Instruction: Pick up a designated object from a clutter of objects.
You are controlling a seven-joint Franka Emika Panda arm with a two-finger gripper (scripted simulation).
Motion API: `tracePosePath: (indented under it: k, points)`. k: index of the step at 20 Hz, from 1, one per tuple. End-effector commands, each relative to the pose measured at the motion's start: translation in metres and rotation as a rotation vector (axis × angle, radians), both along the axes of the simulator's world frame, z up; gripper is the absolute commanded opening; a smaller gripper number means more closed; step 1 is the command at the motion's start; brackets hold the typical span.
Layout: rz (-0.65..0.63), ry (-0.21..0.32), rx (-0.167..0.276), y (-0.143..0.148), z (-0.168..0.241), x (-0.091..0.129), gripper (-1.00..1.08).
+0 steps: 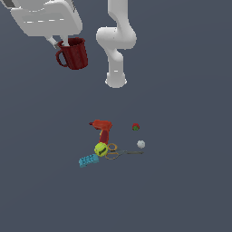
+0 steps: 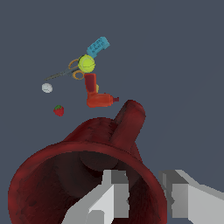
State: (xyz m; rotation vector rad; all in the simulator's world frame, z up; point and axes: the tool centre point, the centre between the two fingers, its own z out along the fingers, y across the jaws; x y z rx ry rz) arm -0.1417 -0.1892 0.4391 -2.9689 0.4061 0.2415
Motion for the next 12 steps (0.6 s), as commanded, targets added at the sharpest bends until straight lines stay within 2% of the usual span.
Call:
tracePosePath:
  k: [1,12]
  points:
    - [0.0,-0.001,0.0,0.002,0.017,-0.003,-1.0]
    - [0.001,-0.002,0.001,0.005,0.044,-0.005,-1.0]
